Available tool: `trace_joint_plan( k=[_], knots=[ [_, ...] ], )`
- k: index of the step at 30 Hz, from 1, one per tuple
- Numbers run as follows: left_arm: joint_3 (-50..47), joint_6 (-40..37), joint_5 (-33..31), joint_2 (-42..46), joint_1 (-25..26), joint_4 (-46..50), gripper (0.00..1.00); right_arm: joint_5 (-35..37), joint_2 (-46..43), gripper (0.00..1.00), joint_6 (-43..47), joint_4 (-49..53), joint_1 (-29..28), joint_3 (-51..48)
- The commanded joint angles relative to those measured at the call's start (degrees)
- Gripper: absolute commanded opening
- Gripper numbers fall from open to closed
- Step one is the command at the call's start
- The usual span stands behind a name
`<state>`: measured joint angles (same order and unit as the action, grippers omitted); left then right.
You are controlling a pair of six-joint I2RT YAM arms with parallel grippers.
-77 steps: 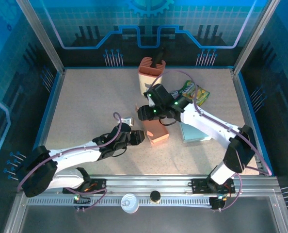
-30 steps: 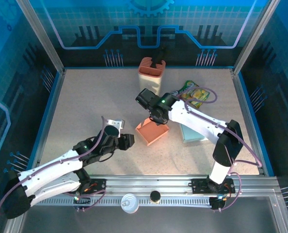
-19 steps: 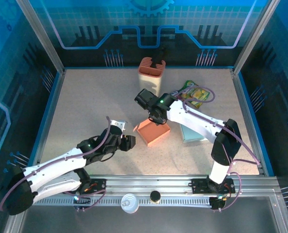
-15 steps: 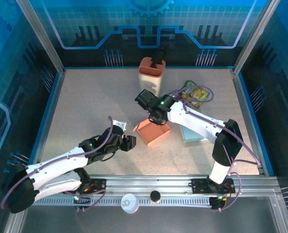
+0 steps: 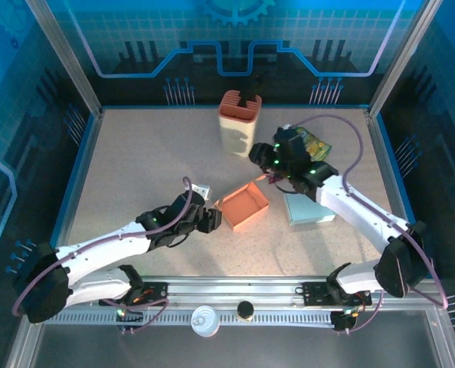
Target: Fold the paper box
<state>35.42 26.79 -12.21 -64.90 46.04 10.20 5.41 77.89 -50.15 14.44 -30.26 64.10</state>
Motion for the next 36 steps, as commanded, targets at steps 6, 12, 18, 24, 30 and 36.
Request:
trace_joint_plan(
  k=[6, 12, 18, 24, 30, 36],
  knots=[
    [0.6, 2.3, -6.0, -1.3, 0.5, -1.2, 0.53, -20.9, -3.9, 0.39, 23.2, 0.8, 9.3, -12.8],
    [2.3, 2.9, -4.5, -2.3, 0.1, -1.8, 0.54, -17.3, -6.3, 0.43, 23.1, -5.2, 5.6, -25.1],
    [4.7, 2.6, -4.3, -5.1, -2.2, -1.9, 0.53, -12.2, -1.2, 0.46, 22.4, -8.1, 3.7, -26.0],
    [6.2, 1.7, -3.9, -5.9, -3.8, -2.2, 0.49, -9.3, 0.0, 0.49, 20.7, -9.6, 1.9, -24.7],
    [8.1, 1.6, -1.8, -7.3, -5.8, -2.0, 0.45, -6.2, 5.3, 0.47, 17.9, -13.4, -0.9, -23.6],
    [9.9, 2.7, 2.3, -8.8, -8.7, -1.2, 0.38, -2.2, 8.4, 0.47, 18.4, -14.7, -1.9, -21.2]
  ],
)
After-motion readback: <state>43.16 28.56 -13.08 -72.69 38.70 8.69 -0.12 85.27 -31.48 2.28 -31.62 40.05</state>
